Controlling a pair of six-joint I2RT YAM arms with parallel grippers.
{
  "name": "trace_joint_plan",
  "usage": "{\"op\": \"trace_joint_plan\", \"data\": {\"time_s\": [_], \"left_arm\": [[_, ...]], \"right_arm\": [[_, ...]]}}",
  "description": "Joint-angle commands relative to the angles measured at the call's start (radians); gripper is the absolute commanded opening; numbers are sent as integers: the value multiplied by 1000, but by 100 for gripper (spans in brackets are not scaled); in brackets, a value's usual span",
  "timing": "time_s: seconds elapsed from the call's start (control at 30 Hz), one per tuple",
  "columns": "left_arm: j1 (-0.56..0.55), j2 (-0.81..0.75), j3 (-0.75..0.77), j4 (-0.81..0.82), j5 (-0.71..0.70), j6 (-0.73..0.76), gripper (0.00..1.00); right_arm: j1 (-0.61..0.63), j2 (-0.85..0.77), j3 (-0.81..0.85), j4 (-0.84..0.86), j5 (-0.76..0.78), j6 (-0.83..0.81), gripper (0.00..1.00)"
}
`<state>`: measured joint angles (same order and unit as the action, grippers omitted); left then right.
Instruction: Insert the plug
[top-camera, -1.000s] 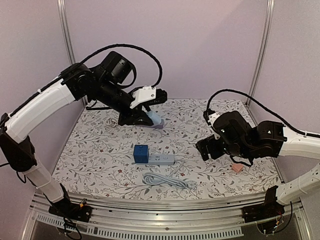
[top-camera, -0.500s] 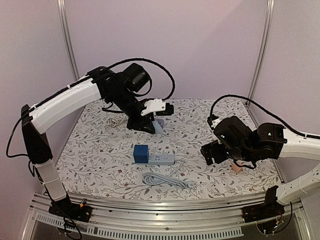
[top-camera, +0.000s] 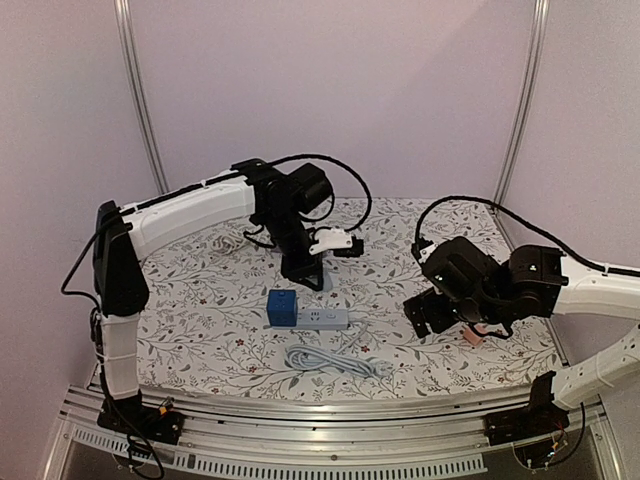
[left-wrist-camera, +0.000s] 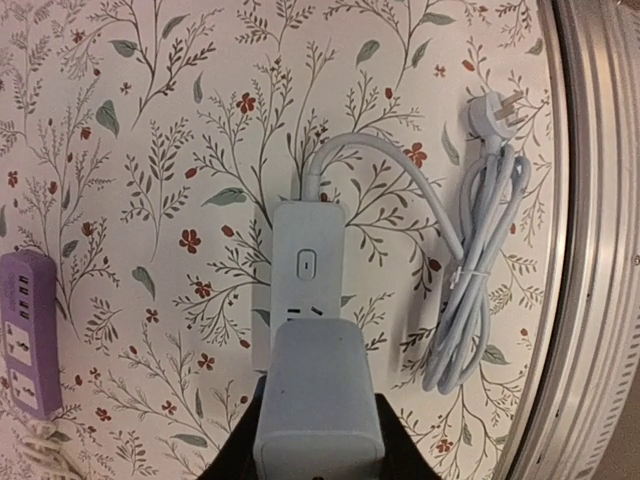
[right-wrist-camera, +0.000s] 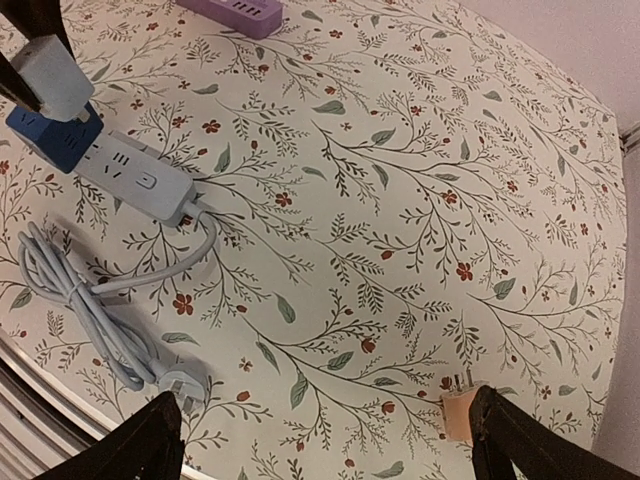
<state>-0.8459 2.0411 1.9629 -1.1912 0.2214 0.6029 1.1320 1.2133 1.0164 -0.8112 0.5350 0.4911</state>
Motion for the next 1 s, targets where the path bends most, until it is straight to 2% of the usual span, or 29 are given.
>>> {"op": "trace_joint_plan", "data": {"time_s": [0.0, 0.27, 0.97], "left_arm": [[7, 48, 18, -10, 18, -40, 0], [10, 115, 9, -7, -2, -43, 0], [13, 170, -24, -30, -100, 15, 0]], "right_arm": [[5, 9, 29, -19, -24, 11, 99], [6, -1, 18, -31, -7, 23, 99], [5, 69, 56, -32, -43, -1, 99]]}}
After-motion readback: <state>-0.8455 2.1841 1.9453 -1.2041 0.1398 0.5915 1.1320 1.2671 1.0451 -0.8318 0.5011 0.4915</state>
